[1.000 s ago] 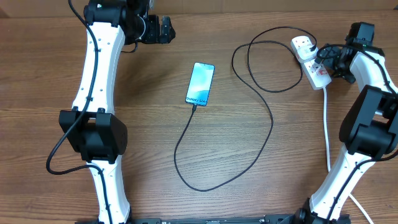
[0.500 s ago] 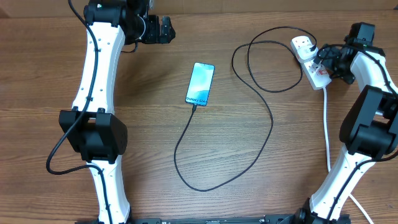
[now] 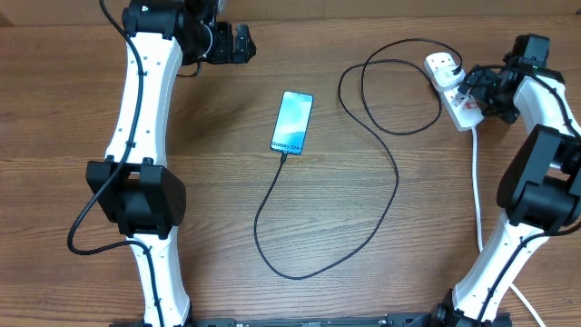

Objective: Plug charger to phone and switch on socket

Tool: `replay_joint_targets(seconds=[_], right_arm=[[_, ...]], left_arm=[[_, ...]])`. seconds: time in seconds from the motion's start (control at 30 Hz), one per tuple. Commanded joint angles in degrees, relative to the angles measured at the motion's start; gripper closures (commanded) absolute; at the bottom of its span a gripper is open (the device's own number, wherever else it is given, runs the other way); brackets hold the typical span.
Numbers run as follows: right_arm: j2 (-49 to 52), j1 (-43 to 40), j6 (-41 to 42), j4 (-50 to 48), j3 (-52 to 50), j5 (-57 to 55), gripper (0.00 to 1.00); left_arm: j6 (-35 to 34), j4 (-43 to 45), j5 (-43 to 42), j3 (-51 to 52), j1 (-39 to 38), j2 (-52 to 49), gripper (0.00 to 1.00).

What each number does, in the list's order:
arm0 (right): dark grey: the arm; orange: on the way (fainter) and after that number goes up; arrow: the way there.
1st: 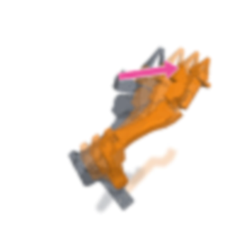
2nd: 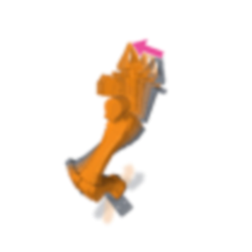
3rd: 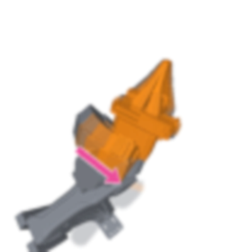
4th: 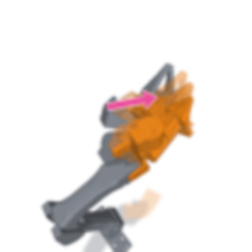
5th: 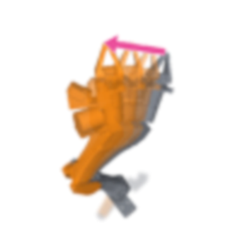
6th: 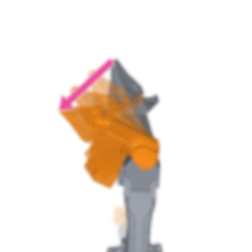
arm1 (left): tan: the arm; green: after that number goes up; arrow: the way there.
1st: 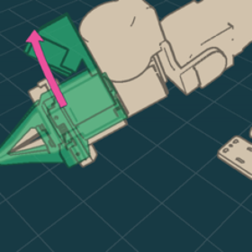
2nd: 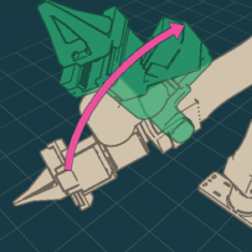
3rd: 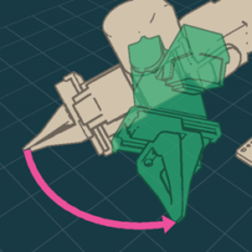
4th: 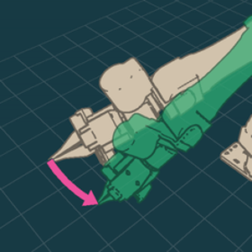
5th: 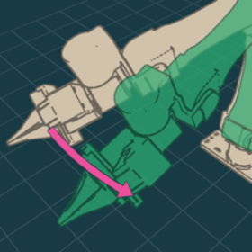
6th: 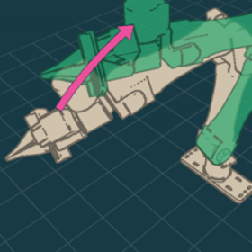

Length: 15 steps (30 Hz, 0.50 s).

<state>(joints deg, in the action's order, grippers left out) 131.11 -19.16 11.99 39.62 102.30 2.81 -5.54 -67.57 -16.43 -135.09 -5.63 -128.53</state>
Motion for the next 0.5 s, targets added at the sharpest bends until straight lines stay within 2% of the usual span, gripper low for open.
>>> replay_joint_targets(seconds=[0.0, 0.47], right_arm=[[0.68, -0.90, 0.39, 0.66, -0.20, 3.10, 0.00], [0.68, -2.73, 0.37, -0.33, -0.17, 3.69, 0.00]], left_arm=[[1.07, 0.11, 0.52, 0.31, -0.39, -0.57, 0.00], [1.07, 0.09, 0.52, 0.31, -0.39, -0.57, 0.00]])
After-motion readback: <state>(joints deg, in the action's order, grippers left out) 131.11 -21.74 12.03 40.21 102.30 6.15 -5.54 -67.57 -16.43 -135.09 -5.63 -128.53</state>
